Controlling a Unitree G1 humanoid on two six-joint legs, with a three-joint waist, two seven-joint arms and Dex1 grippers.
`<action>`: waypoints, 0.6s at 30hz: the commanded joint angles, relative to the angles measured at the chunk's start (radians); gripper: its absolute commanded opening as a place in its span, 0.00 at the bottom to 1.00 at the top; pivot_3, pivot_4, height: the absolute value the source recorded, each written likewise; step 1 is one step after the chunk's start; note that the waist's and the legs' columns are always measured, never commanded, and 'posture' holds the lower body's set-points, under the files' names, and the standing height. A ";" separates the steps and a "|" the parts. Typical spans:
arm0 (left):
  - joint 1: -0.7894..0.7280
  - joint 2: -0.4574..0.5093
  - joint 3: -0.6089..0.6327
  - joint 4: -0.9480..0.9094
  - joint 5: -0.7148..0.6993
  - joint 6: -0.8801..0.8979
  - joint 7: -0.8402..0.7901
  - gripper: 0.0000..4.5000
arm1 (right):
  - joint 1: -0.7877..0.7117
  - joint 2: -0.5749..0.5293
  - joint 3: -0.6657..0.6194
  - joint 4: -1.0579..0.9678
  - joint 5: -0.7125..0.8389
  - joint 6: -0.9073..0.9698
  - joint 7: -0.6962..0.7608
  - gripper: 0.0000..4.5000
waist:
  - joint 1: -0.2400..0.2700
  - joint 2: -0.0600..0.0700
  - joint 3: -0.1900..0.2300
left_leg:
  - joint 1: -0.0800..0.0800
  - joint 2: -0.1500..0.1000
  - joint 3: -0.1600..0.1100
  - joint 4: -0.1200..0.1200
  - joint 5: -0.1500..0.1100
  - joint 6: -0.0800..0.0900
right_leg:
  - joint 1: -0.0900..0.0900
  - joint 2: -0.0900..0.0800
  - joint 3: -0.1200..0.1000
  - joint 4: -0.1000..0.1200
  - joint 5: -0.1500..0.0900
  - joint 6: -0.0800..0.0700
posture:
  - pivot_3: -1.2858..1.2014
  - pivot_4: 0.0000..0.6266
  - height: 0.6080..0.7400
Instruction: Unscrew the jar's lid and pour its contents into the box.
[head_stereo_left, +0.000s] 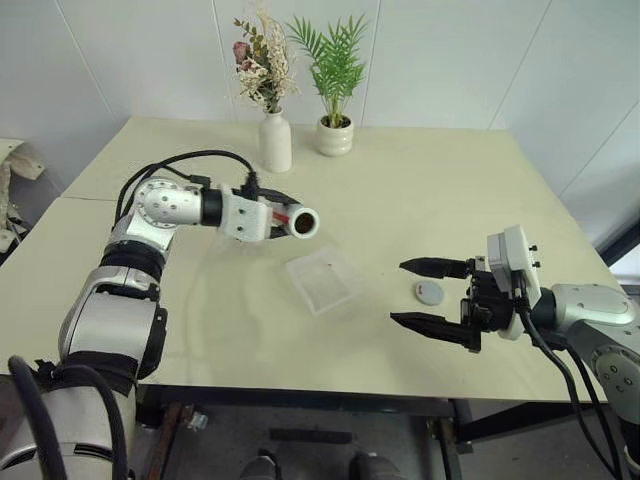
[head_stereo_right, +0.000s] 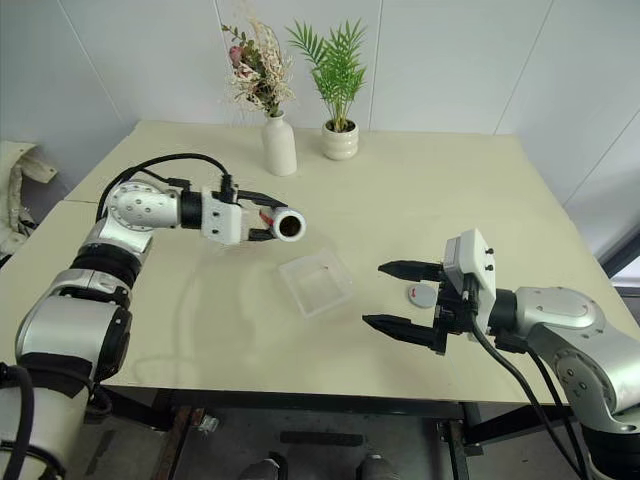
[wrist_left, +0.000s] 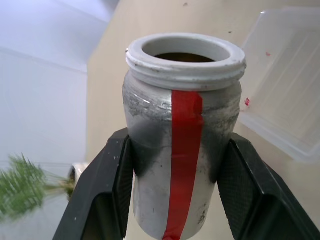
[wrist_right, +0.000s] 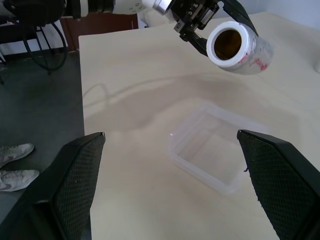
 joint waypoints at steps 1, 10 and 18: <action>-0.081 0.016 -0.088 -0.015 0.188 -0.104 0.224 0.46 | -0.001 -0.002 -0.024 -0.024 0.000 -0.016 -0.027 0.99 | 0.000 0.000 0.000 | 0.000 0.000 0.000 0.000 0.000 0.000 | 0.000 0.000 0.000 0.000 0.000 0.000 | 0.52 0.24 1.00; -0.255 0.083 -0.551 -0.112 0.939 -0.021 1.269 0.46 | 0.032 -0.013 -0.044 -0.056 0.010 -0.010 -0.068 0.99 | 0.000 -0.004 0.002 | 0.000 -0.002 0.008 0.001 -0.002 0.003 | -0.001 0.000 0.012 -0.001 0.002 0.007 | 0.52 0.24 1.00; -0.328 0.041 -0.849 -0.098 1.235 0.159 1.856 0.46 | 0.000 -0.020 -0.027 -0.027 0.000 -0.010 -0.070 0.99 | 0.001 -0.009 0.005 | -0.001 -0.002 0.013 0.001 -0.003 0.004 | -0.003 0.000 0.017 -0.002 0.003 0.010 | 0.52 0.24 1.00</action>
